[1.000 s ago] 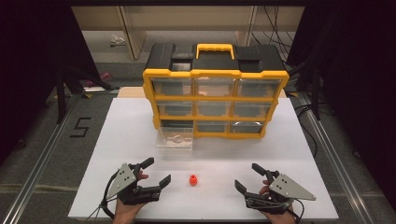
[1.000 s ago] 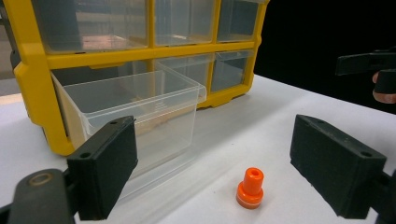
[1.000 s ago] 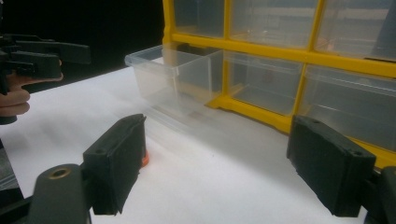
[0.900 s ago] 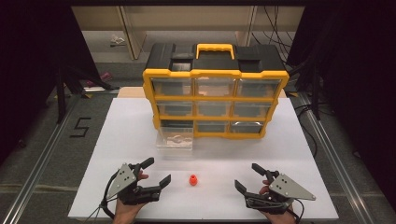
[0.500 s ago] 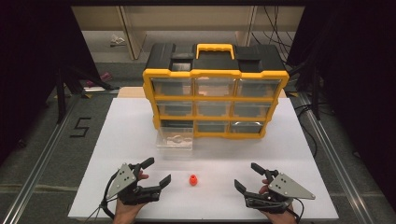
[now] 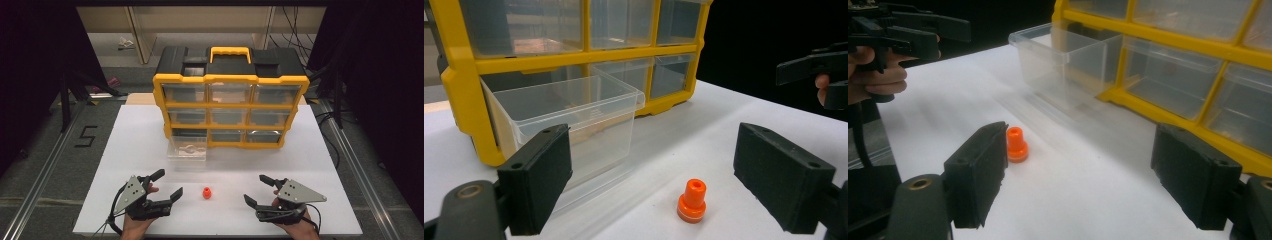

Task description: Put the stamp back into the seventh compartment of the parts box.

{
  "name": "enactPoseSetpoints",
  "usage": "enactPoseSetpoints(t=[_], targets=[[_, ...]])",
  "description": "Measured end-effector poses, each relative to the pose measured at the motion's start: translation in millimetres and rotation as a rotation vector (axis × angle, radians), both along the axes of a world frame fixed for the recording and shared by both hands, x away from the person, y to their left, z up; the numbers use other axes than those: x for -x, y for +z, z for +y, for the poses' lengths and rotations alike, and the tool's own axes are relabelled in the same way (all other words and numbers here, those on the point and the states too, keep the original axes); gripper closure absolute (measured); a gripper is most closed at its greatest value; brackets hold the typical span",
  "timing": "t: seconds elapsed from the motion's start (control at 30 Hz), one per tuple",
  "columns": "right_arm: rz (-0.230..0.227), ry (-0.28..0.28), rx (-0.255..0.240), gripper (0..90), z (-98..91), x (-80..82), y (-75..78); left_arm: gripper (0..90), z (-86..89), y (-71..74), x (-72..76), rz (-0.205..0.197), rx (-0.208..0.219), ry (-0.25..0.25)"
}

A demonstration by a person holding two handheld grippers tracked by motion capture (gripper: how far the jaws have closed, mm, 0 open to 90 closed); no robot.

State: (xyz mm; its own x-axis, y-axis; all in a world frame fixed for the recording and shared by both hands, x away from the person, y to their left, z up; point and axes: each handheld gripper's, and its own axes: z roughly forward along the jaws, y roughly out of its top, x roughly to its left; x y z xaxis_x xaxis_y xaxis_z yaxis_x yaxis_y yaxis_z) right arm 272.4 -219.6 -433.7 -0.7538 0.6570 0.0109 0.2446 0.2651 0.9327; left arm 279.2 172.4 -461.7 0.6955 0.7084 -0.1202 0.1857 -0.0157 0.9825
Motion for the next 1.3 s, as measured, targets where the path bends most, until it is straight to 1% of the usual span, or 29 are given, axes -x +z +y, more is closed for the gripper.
enactPoseSetpoints(t=[0.03,0.1,0.13,0.17,0.23,0.37,0.4,0.43,0.57,0.6,0.77,0.83,0.87,0.9,1.0,1.03,1.07,1.17,1.3], targets=[[0.0,0.0,0.0,23.5,0.0,0.0,0.0,15.4,0.2,0.1,-0.1,0.0,0.004,0.001],[0.016,0.01,0.013,23.5,1.8,-2.2,0.6,15.4,0.0,-0.3,-1.0,0.005,0.009,0.001],[0.027,0.014,0.032,23.5,3.8,-4.4,0.4,15.3,-0.3,-0.5,-1.5,0.007,0.007,-0.001],[0.027,0.014,0.032,23.5,3.8,-4.4,0.4,15.3,-0.6,-0.5,-1.5,0.007,0.005,-0.001],[0.041,0.017,0.048,23.6,5.4,-7.0,0.3,15.3,-1.0,-0.4,-1.0,0.004,0.003,-0.003],[0.053,0.029,0.075,23.8,9.4,-12.9,3.3,15.4,-0.6,-1.0,-1.8,0.008,0.005,-0.001],[0.067,0.036,0.092,23.9,12.8,-16.6,5.0,15.3,-0.4,-0.9,-1.4,0.007,0.005,-0.002],[0.067,0.036,0.092,23.9,12.8,-16.6,5.0,15.3,-0.2,-0.7,-0.9,0.004,0.007,-0.001],[0.085,0.058,0.131,23.8,21.3,-23.7,6.4,15.3,-0.1,-0.6,-1.1,0.005,0.008,-0.002],[0.097,0.069,0.15,23.8,26.2,-26.4,6.6,15.3,0.0,-0.5,-0.8,0.002,0.01,-0.001],[0.104,0.088,0.184,23.7,34.9,-30.4,8.3,15.4,0.1,-0.3,-0.6,0.001,0.009,0.001],[0.108,0.104,0.209,23.7,41.1,-33.4,9.8,15.3,0.2,-0.2,-0.6,-0.001,0.008,0.0],[0.108,0.104,0.209,23.7,41.1,-33.4,9.8,15.3,0.1,-0.3,-0.7,0.001,0.008,0.0],[0.115,0.112,0.225,23.7,45.3,-35.8,10.5,15.3,0.2,-0.3,-0.8,0.001,0.008,0.0],[0.124,0.125,0.24,24.0,49.7,-37.8,10.6,15.4,0.6,-0.3,-0.7,0.001,0.009,-0.002],[0.134,0.138,0.257,24.2,54.3,-38.9,10.5,15.3,0.6,-0.3,-0.7,0.0,0.008,-0.002],[0.134,0.138,0.257,24.2,54.3,-38.9,10.5,15.3,0.5,-0.3,-0.6,0.0,0.008,-0.002],[0.144,0.163,0.288,24.5,62.8,-41.6,9.6,15.3,-0.4,-0.4,-0.7,0.0,0.001,-0.004],[0.155,0.177,0.302,25.0,69.0,-44.1,8.7,15.3,-1.4,-0.5,-0.2,-0.005,-0.008,-0.008]])
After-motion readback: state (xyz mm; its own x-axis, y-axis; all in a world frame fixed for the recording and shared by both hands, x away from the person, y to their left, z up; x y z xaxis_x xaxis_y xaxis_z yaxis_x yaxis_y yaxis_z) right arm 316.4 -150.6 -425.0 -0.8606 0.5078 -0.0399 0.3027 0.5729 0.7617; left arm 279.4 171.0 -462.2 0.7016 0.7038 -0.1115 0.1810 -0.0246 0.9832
